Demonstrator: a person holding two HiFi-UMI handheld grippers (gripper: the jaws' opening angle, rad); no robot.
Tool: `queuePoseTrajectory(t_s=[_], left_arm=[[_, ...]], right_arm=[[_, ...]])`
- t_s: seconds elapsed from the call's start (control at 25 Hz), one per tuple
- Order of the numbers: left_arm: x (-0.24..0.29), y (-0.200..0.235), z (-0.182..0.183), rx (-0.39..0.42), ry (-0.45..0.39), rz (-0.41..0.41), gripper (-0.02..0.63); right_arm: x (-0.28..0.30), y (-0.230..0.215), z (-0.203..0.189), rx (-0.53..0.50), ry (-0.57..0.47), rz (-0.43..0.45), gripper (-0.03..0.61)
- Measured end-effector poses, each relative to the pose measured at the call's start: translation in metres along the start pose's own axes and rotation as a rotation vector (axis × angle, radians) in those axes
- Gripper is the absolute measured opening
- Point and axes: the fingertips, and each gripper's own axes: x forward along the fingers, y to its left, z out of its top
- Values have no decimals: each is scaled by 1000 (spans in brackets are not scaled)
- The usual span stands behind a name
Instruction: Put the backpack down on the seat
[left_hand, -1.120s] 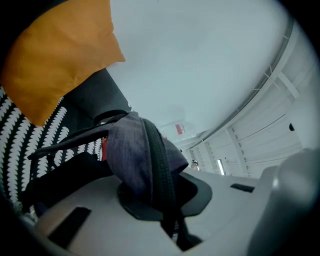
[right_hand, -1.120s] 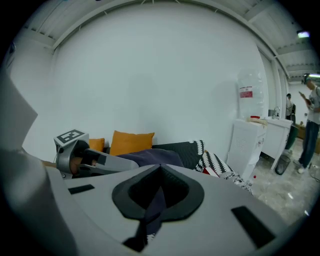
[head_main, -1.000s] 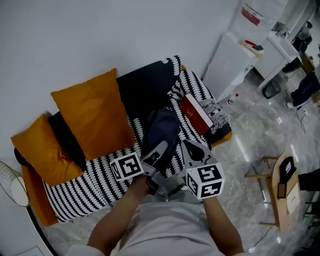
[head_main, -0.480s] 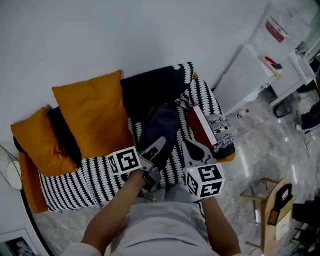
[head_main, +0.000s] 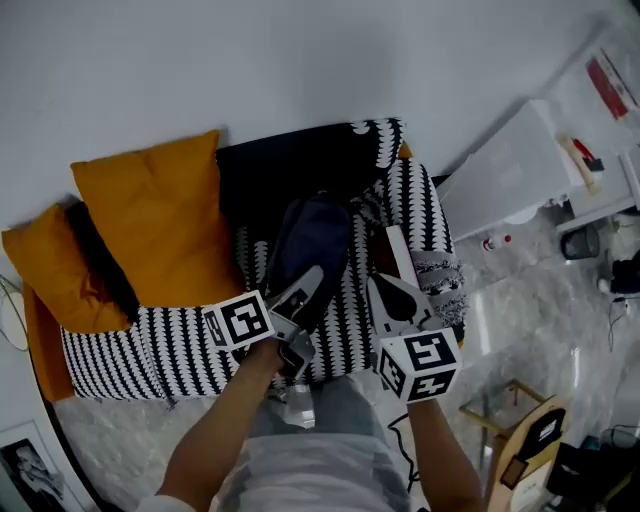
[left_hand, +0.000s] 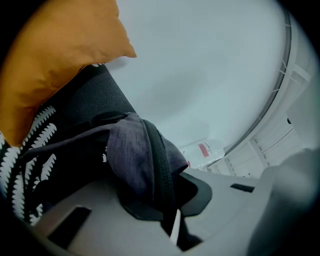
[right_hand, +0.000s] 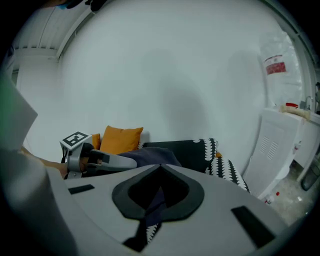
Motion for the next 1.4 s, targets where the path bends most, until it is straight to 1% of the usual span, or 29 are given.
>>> queuePoseTrajectory(t_s=[0.24,0.36,0.6,0.76,0.88,1.08,1.28,1.4], left_arm=[[43,27,16,1,-46,33,23],[63,37,24,15,-65,49,23],[93,54,31,38,-94,70,23],[109,66,30,44,-101,76,23],[120,78,28,51,-88,88,23],[137,82,33,48,-99,54,23],[143,82,25,21,-73,30,25],[150,79,22,30,-55,19,25]], right_arm=[[35,-38,-12,6,43,45,2],[52,-58,-15,25,51,59,2],[79,-91,-22,29,57,73,2],[91,-105,-34,51,69,76,2],[98,-110,-43,67,76,75,2],[106,-123,-58,87,77,59,2],[104,-128,-72,122,91,39,2],[104,-128,-73,126,89,35,2]])
